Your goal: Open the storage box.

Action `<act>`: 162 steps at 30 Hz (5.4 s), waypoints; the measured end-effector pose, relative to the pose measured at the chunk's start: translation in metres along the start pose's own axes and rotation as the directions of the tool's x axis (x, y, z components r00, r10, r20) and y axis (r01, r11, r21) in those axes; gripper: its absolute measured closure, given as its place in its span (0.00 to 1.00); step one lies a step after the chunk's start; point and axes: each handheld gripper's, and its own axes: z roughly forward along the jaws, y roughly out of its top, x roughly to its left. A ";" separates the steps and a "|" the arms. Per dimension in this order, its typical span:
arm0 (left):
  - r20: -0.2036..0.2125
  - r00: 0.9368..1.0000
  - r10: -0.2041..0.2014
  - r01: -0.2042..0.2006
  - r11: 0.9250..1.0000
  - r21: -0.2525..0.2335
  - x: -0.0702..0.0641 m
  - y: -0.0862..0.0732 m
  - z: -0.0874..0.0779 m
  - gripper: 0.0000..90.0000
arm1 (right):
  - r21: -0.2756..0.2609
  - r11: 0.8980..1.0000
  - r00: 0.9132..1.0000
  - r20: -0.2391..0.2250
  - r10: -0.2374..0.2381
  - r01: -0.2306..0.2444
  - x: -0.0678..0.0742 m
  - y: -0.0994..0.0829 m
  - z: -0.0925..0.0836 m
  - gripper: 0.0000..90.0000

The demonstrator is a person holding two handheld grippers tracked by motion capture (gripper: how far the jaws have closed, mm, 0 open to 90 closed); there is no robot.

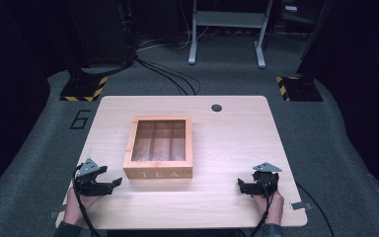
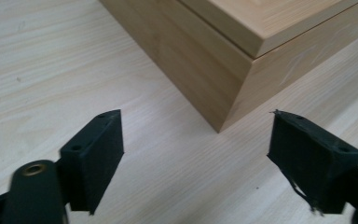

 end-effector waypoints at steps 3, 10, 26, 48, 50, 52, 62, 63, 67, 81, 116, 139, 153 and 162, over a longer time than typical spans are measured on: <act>0.026 1.000 0.002 -0.001 1.000 -0.015 -0.001 0.001 0.002 0.37 | -0.005 1.000 1.000 -0.003 -0.006 0.006 0.000 0.000 0.000 0.01; 0.056 0.998 0.037 -0.036 0.999 -0.032 -0.005 0.004 0.005 0.72 | -0.006 1.000 1.000 -0.003 -0.006 0.006 0.000 0.000 0.000 0.01; 0.092 0.994 0.060 -0.054 0.997 -0.058 -0.009 0.012 0.003 0.96 | -0.006 1.000 1.000 -0.005 -0.007 0.007 0.000 0.000 0.000 0.02; 0.118 0.993 0.032 -0.022 0.997 -0.080 -0.007 0.012 0.003 0.97 | -0.007 1.000 1.000 -0.008 -0.010 0.010 0.000 0.000 0.000 0.02; 0.119 0.992 0.030 -0.020 0.996 -0.088 -0.007 0.011 0.003 0.97 | -0.007 1.000 1.000 -0.008 -0.008 0.008 0.000 0.000 0.000 0.02; 0.121 0.992 0.025 -0.013 0.995 -0.098 -0.007 0.011 0.004 0.97 | -0.007 1.000 1.000 -0.008 -0.008 0.008 0.000 0.000 0.000 0.02; 0.120 0.992 0.033 -0.017 0.992 -0.126 -0.007 0.013 0.004 0.97 | -0.007 1.000 1.000 -0.008 -0.008 0.008 0.000 0.000 0.000 0.02; 0.117 0.993 0.032 -0.017 0.991 -0.131 -0.007 0.013 0.004 0.97 | -0.007 1.000 1.000 -0.008 -0.008 0.008 0.000 0.000 0.000 0.02; 0.111 0.993 0.034 -0.018 0.990 -0.138 -0.006 0.015 0.004 0.96 | -0.006 1.000 1.000 -0.008 -0.009 0.009 0.000 0.000 0.000 0.02; 0.112 0.992 0.055 -0.037 0.987 -0.156 -0.006 0.026 0.003 0.94 | -0.092 0.994 0.987 -0.153 0.041 -0.056 0.028 0.019 -0.005 0.05; 0.096 0.992 0.086 -0.063 0.974 -0.219 -0.004 0.062 -0.004 0.93 | -0.148 0.989 0.925 -0.379 -0.037 -0.021 0.137 0.103 0.044 0.54; 0.068 0.992 0.106 -0.087 0.968 -0.236 -0.001 0.114 -0.010 0.92 | -0.161 0.987 0.934 -0.355 -0.048 -0.010 0.141 0.103 0.044 0.55; 0.057 0.991 0.123 -0.108 0.970 -0.218 0.007 0.148 -0.014 0.92 | -0.164 0.986 0.933 -0.355 -0.052 -0.008 0.140 0.103 0.044 0.55; 0.053 0.991 0.126 -0.111 0.970 -0.217 0.009 0.165 -0.015 0.92 | -0.165 0.986 0.932 -0.357 -0.060 0.000 0.140 0.103 0.045 0.55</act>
